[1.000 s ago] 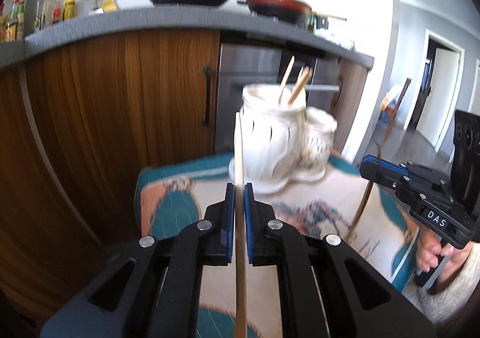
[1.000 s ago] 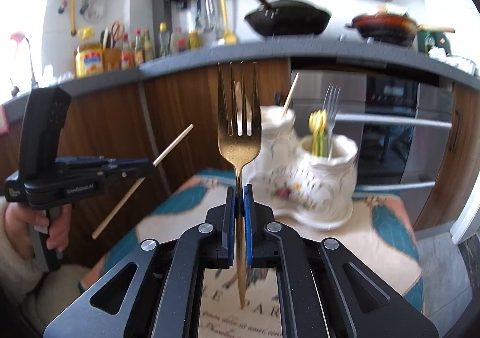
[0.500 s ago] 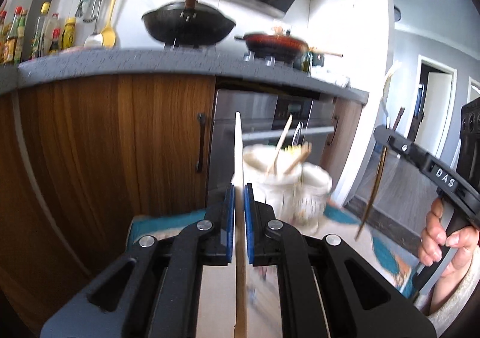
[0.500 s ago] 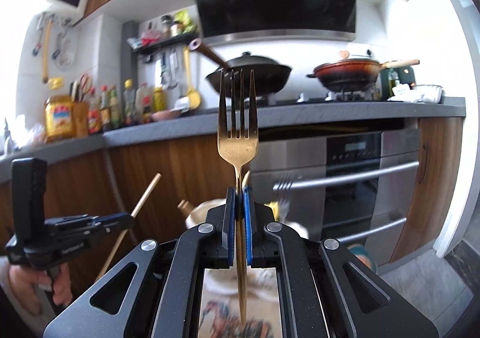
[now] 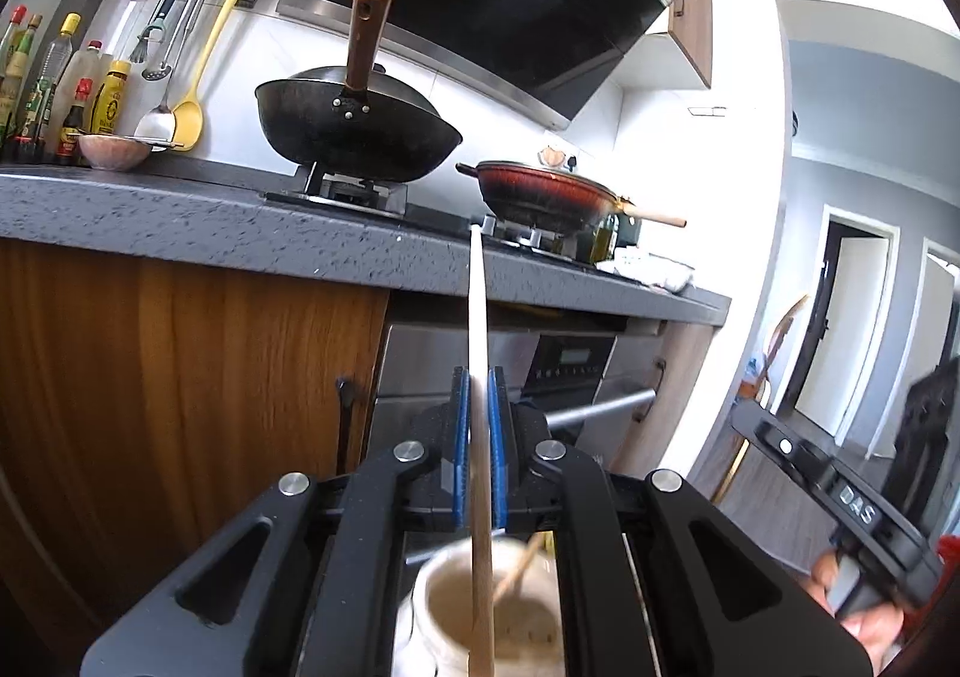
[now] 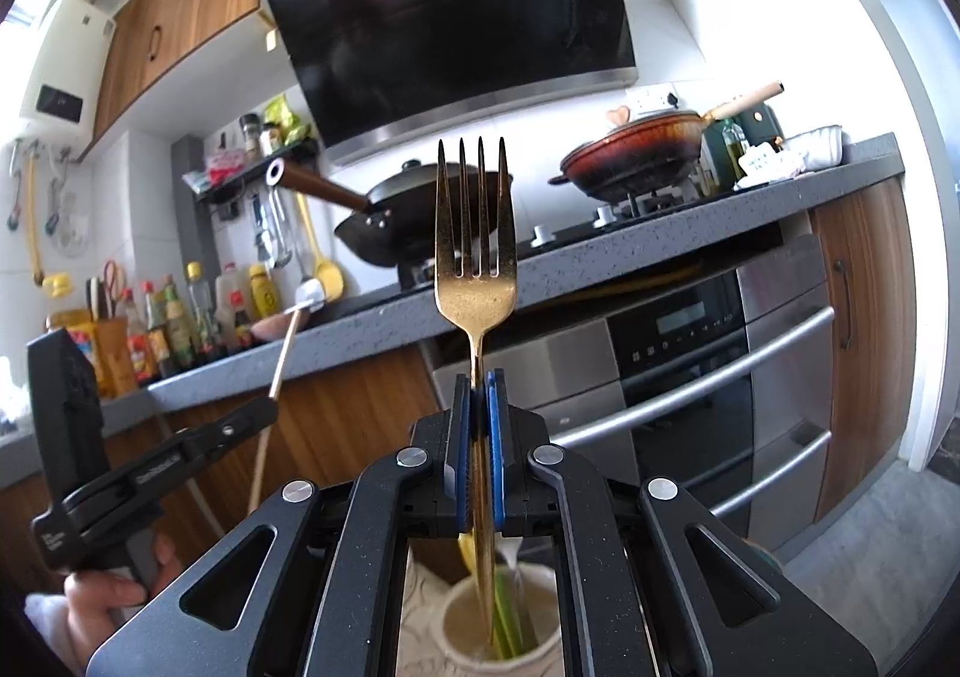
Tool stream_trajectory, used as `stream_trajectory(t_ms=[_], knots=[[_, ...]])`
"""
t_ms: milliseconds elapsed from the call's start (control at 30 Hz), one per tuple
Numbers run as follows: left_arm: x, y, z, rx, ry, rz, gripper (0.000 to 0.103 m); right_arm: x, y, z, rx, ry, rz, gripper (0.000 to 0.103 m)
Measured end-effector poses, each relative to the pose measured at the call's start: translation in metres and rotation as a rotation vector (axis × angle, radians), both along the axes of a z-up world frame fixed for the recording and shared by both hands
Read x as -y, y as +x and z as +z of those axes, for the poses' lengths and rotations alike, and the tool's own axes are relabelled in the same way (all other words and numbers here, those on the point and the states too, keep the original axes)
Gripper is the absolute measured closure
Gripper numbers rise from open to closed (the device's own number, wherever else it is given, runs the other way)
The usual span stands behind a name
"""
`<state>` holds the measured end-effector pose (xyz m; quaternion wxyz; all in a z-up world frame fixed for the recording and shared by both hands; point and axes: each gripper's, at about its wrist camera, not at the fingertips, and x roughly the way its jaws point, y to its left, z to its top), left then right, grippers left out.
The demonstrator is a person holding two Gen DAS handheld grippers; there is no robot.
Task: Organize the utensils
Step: 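Carry chopstick with left tool to larger pot while right tool carries gold fork to smaller pot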
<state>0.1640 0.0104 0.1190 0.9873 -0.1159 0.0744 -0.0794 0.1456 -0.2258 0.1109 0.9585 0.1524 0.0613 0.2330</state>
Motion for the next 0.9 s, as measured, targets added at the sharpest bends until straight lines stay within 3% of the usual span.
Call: stream_trajectory(t_ms=[167,333,567,900], knots=[[0.008,0.022,-0.009,0.015,0.011,0.02,0.097,-0.004,0.011,-0.009,0.001,0.008,0.001,0.097],[0.015,0.027,-0.023,0.0,0.056,0.035,0.097,-0.015,0.028,-0.024,-0.083,-0.072,0.005,0.097],[0.011,0.021,-0.036,-0.076,0.075,0.014,0.097,-0.027,0.033,-0.044,-0.175,-0.147,0.02,0.097],[0.003,0.002,-0.041,-0.179,0.095,-0.023,0.097,-0.017,0.024,-0.058,-0.244,-0.153,0.041,0.096]])
